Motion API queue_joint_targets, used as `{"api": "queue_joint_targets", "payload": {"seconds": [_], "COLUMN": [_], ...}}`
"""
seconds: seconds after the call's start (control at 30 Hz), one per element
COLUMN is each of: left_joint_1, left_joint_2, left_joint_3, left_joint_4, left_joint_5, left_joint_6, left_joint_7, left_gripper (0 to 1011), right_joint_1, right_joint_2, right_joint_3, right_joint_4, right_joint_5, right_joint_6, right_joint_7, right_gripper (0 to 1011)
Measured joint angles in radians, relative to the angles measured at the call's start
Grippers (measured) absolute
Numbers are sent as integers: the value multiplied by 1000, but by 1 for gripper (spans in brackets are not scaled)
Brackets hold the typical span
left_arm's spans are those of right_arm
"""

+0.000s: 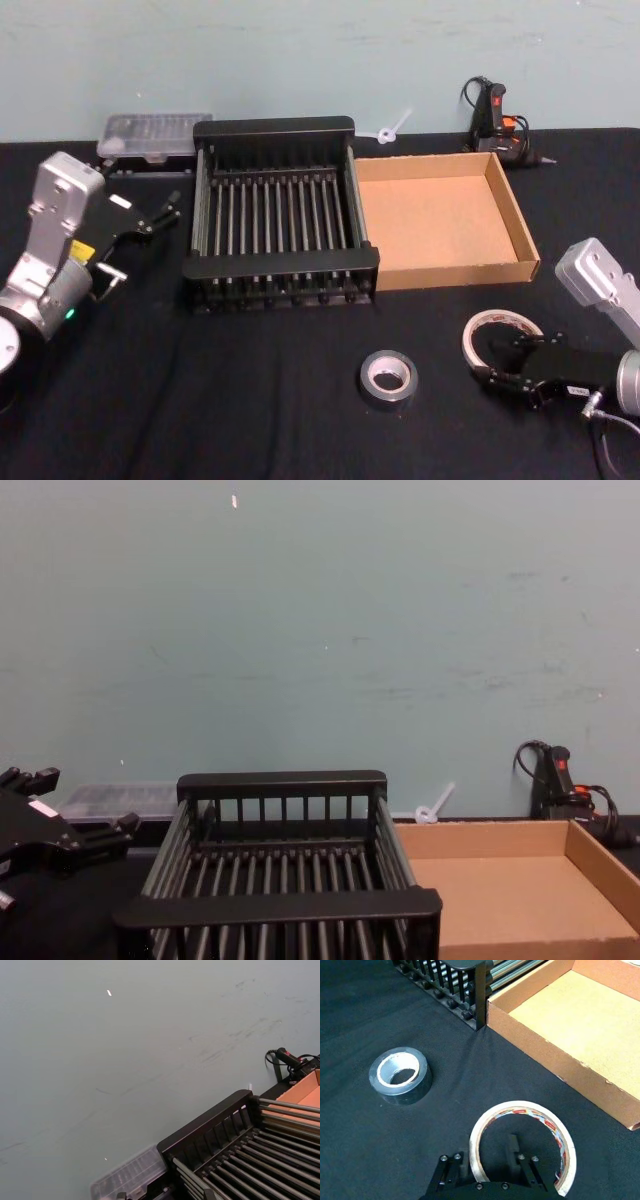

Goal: Pick up the white tape and place it into the black box , Pick up the silver tape and place it into the brown box.

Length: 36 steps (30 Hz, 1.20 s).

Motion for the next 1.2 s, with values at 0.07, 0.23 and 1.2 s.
{"api": "queue_joint_targets", "payload": {"seconds": [0.07, 0.23, 1.2], "left_joint_1": [0, 0, 0], "left_joint_2": [0, 0, 0], "left_joint_3": [0, 0, 0], "left_joint_4": [0, 0, 0], "left_joint_5": [0, 0, 0], "left_joint_6": [0, 0, 0], "left_joint_7": [0, 0, 0], "left_gripper": [1001, 1001, 1001], "right_joint_1": [0, 0, -1], "right_joint_2": [0, 0, 2], "right_joint_3": [0, 0, 3], "right_joint_4": [0, 0, -6], "right_joint_5": [0, 0, 12], "right_joint_6": [0, 0, 5], "right_joint_7": [0, 0, 0], "right_gripper": [432, 269, 98]}}
